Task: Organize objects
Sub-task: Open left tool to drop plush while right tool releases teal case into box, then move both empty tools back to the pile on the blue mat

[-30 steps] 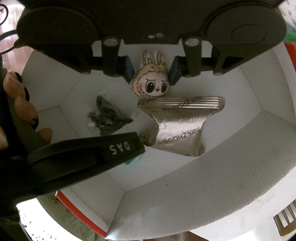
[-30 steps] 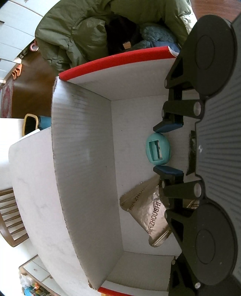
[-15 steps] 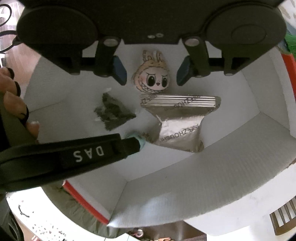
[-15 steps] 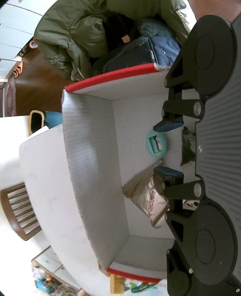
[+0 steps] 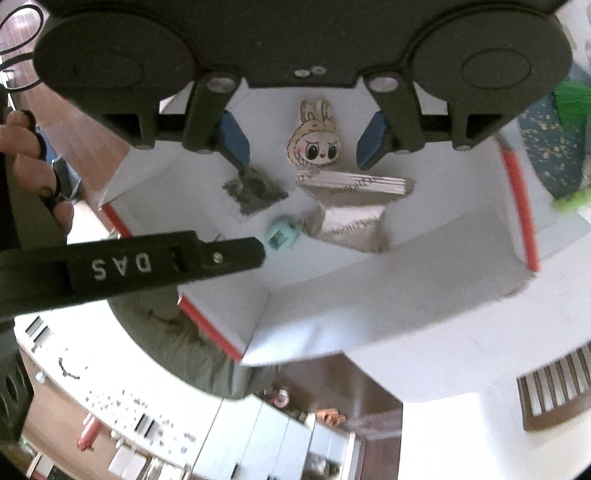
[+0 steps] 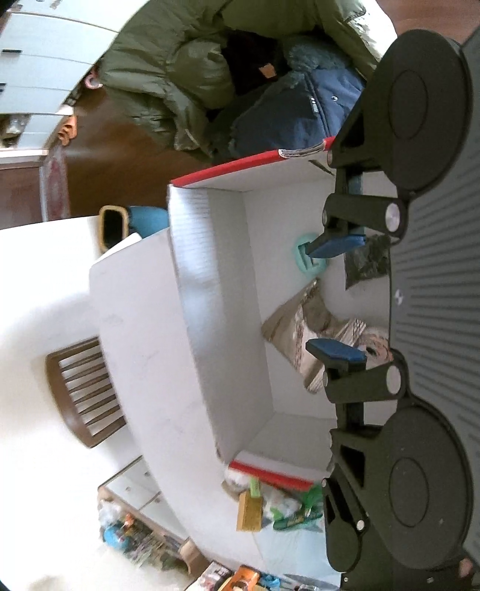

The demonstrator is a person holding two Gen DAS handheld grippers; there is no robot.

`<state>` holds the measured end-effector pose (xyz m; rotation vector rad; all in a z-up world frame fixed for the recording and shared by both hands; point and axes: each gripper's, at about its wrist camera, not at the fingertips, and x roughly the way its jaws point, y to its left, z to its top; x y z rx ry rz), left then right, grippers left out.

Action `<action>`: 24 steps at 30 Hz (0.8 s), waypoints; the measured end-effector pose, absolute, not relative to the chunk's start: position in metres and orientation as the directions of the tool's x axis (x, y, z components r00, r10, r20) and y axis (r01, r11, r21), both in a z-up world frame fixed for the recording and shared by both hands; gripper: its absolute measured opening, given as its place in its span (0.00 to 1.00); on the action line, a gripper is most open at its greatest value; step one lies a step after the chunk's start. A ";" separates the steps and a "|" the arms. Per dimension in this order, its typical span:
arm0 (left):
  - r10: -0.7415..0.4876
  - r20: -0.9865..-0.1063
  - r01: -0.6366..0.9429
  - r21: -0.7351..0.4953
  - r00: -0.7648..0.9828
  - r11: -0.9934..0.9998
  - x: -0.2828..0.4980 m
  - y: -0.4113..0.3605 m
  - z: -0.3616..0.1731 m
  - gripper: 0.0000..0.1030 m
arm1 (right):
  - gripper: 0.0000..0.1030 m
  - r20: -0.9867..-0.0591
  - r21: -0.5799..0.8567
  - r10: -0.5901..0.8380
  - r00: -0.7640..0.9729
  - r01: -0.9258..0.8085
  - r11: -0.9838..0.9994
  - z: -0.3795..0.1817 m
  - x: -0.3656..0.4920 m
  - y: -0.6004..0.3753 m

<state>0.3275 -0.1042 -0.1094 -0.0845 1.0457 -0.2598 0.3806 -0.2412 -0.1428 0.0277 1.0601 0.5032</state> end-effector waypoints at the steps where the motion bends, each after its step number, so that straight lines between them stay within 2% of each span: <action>1: -0.251 -0.836 0.170 -0.192 0.487 0.967 0.325 -0.104 -0.107 0.62 | 0.46 -0.821 0.251 0.405 0.402 -0.383 0.889 -0.139 0.376 -0.242; 7: -0.241 -0.790 0.143 -0.193 0.564 0.971 0.305 -0.086 -0.086 0.66 | 0.46 -0.781 0.247 0.420 0.462 -0.390 0.887 -0.117 0.353 -0.244; 9: -0.233 -0.774 0.141 -0.186 0.588 0.972 0.297 -0.079 -0.076 0.68 | 0.52 -0.765 0.258 0.432 0.477 -0.388 0.885 -0.112 0.346 -0.244; 21: -0.204 -0.695 0.110 -0.178 0.690 0.978 0.250 -0.019 -0.033 0.81 | 0.57 -0.696 0.251 0.444 0.564 -0.388 0.887 -0.088 0.300 -0.219; 24: -0.194 -0.679 0.098 -0.178 0.708 0.979 0.242 -0.005 -0.027 0.86 | 0.64 -0.673 0.269 0.462 0.578 -0.390 0.881 -0.084 0.290 -0.211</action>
